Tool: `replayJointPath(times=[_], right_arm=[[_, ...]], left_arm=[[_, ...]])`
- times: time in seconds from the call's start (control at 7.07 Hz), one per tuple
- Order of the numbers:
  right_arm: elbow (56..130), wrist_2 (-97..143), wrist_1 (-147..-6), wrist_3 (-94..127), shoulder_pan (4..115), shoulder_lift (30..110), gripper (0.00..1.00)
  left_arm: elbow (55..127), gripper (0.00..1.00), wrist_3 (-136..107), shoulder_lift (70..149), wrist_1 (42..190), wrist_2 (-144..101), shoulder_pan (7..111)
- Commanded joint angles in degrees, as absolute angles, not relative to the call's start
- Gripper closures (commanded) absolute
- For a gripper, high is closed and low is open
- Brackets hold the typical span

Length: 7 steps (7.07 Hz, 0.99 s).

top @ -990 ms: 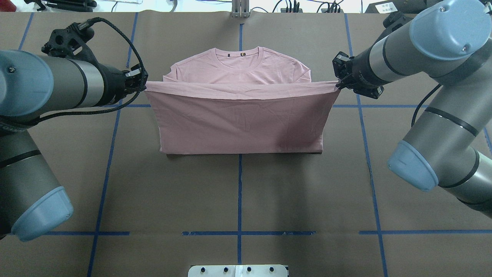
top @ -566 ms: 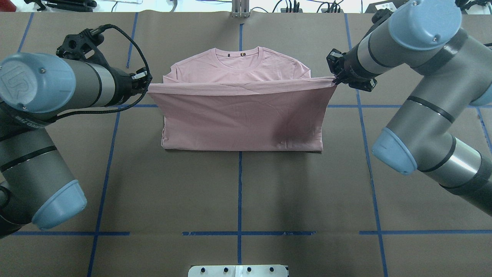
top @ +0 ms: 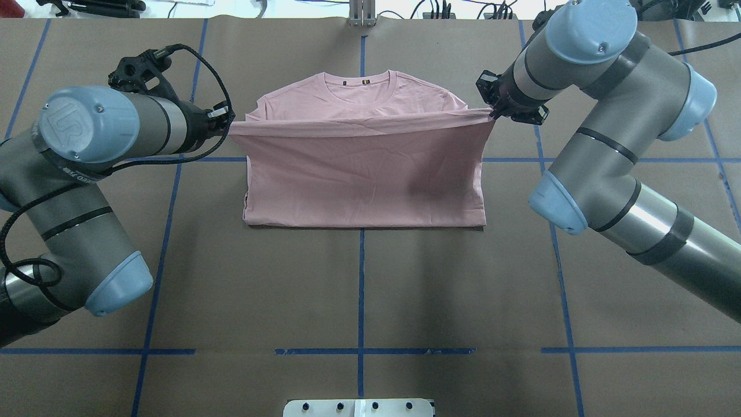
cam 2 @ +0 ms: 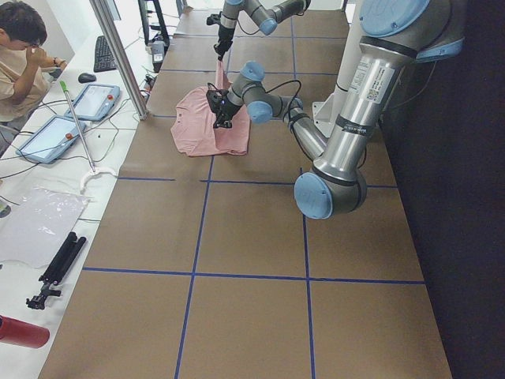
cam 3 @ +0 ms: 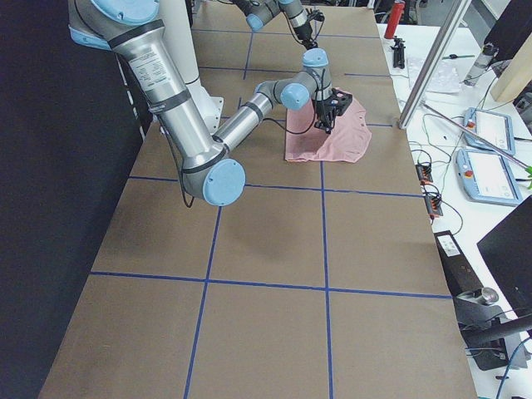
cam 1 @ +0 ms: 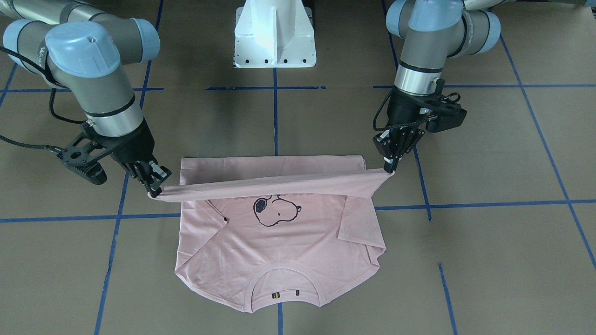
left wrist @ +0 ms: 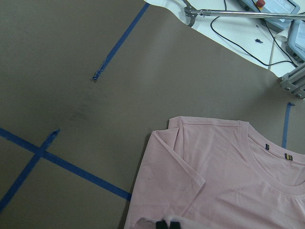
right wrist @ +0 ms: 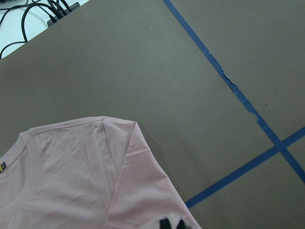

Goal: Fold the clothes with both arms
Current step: 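Lay the hem down near the collar and open both grippers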

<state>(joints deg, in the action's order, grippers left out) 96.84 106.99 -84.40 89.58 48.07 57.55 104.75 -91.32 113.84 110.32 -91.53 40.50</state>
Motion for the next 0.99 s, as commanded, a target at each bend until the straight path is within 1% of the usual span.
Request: replayJointPath(times=[0.0, 0.28, 0.57, 0.85], right_arm=[[87.93, 106.96, -82.53, 89.21, 48.34, 52.59, 1.00], [78.44, 105.65, -82.53, 89.12, 48.34, 47.04, 1.00], [71.49, 105.29, -74.13, 89.03, 48.43, 46.93, 1.00], [68.66, 105.29, -73.21, 89.03, 48.43, 46.85, 1.00]], left_arm=[[95.93, 1.00, -91.41, 117.66, 117.75, -91.49, 41.04], [90.73, 1.00, -91.41, 117.95, 124.95, -91.49, 42.36], [86.67, 1.00, -91.23, 119.61, 127.00, -91.06, 42.71], [80.45, 1.00, -87.92, 125.13, 126.74, -88.17, 42.63]])
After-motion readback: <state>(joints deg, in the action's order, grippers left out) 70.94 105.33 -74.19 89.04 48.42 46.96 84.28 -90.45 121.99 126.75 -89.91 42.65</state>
